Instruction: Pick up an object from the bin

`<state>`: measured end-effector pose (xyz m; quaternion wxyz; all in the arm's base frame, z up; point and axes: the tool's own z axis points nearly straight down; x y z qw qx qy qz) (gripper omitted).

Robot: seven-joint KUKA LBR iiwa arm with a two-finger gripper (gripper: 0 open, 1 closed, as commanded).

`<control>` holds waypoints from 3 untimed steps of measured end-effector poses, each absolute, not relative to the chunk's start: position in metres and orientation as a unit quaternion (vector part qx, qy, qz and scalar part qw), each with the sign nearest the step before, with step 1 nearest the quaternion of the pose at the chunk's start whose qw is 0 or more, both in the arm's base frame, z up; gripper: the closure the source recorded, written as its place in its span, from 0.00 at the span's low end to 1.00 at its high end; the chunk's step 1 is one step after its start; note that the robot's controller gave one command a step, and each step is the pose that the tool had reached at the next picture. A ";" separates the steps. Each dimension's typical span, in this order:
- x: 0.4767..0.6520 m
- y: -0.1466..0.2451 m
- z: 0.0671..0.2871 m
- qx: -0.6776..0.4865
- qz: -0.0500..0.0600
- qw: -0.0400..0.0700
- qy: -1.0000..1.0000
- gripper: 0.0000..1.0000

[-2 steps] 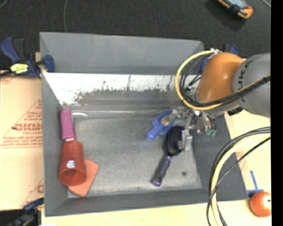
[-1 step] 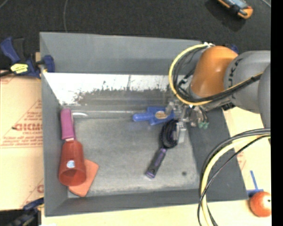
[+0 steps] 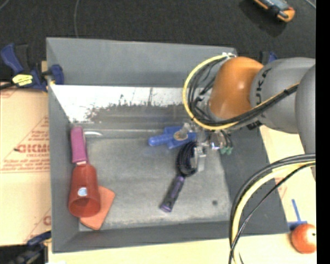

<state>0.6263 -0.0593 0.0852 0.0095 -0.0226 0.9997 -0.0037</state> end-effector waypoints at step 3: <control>0.642 -0.043 0.077 -0.005 -0.007 0.014 1.000 0.00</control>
Offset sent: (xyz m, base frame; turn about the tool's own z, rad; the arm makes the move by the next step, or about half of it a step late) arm 0.0090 0.0180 -0.0152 0.0298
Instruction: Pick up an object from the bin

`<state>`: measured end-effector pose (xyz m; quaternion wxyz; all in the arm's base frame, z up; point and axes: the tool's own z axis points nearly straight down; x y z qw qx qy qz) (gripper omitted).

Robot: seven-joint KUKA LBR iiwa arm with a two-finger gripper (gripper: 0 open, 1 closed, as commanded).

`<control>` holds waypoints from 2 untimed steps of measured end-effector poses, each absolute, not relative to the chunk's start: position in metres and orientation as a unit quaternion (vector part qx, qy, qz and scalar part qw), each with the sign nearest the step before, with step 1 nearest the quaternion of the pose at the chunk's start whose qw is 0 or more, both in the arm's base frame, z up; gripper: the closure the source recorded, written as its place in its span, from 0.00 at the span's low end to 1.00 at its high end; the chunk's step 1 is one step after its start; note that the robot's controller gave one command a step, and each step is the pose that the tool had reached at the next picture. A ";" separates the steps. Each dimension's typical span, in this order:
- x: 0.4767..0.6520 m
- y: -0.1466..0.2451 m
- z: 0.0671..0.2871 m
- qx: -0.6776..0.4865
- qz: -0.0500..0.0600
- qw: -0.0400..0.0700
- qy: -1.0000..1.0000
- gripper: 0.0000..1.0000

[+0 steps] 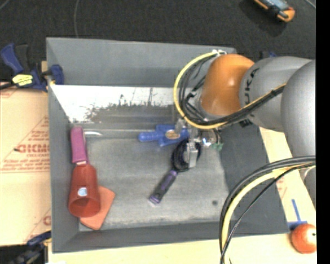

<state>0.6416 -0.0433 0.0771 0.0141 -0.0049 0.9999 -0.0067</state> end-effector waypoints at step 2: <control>0.647 -0.031 0.077 -0.012 -0.007 0.019 1.000 0.00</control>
Offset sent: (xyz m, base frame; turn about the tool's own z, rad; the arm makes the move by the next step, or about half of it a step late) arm 0.0009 0.0136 -0.0071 -0.0124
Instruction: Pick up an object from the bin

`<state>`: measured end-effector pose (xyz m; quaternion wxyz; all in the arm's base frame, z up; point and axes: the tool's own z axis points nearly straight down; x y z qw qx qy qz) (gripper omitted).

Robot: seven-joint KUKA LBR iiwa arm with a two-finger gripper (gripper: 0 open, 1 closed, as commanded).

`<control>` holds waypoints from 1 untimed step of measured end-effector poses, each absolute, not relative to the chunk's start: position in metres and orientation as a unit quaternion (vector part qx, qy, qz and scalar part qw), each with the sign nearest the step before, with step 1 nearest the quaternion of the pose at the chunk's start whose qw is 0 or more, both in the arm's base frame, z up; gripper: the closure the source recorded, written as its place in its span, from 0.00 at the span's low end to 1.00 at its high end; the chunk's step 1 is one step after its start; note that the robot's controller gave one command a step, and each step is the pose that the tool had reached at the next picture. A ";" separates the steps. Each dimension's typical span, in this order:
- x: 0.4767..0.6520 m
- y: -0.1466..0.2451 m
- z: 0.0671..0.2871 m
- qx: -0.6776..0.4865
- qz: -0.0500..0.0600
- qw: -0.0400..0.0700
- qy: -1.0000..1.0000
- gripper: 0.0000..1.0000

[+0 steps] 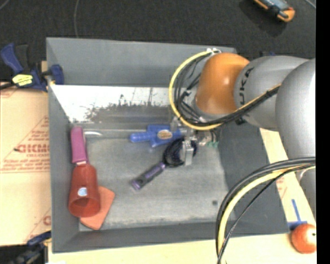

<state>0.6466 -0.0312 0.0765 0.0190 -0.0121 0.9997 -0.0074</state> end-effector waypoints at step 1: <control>0.656 -0.051 0.077 -0.132 -0.009 0.020 0.991 0.00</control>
Offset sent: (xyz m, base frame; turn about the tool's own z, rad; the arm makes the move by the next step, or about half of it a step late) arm -0.0156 0.0064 -0.0065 0.0519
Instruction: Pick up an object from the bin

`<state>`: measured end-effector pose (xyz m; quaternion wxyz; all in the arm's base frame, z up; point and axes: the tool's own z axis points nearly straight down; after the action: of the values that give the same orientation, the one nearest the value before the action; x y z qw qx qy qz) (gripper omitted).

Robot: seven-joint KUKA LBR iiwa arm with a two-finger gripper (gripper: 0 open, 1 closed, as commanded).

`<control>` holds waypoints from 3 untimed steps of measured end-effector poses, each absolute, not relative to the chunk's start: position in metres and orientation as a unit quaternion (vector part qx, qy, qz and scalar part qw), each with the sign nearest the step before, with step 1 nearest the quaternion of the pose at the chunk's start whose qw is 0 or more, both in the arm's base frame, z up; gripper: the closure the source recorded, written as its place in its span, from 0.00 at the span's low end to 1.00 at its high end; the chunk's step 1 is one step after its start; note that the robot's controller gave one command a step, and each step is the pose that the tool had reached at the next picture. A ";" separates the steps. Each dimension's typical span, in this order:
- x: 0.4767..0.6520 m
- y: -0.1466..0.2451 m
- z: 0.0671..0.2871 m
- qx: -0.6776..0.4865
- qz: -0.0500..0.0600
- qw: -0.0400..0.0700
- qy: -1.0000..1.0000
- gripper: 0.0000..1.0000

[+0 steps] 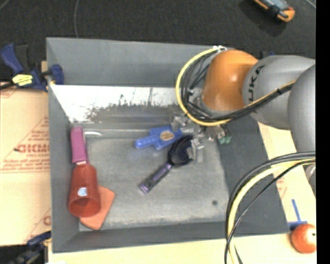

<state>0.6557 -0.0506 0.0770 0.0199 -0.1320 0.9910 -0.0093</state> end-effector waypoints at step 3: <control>0.628 -0.010 0.076 0.039 -0.009 0.032 0.999 0.00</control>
Offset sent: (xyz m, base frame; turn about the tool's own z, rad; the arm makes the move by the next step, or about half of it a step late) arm -0.0117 0.0234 -0.0070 0.0654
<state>0.6282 -0.0100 0.0755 0.0317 0.0390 0.9987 -0.0090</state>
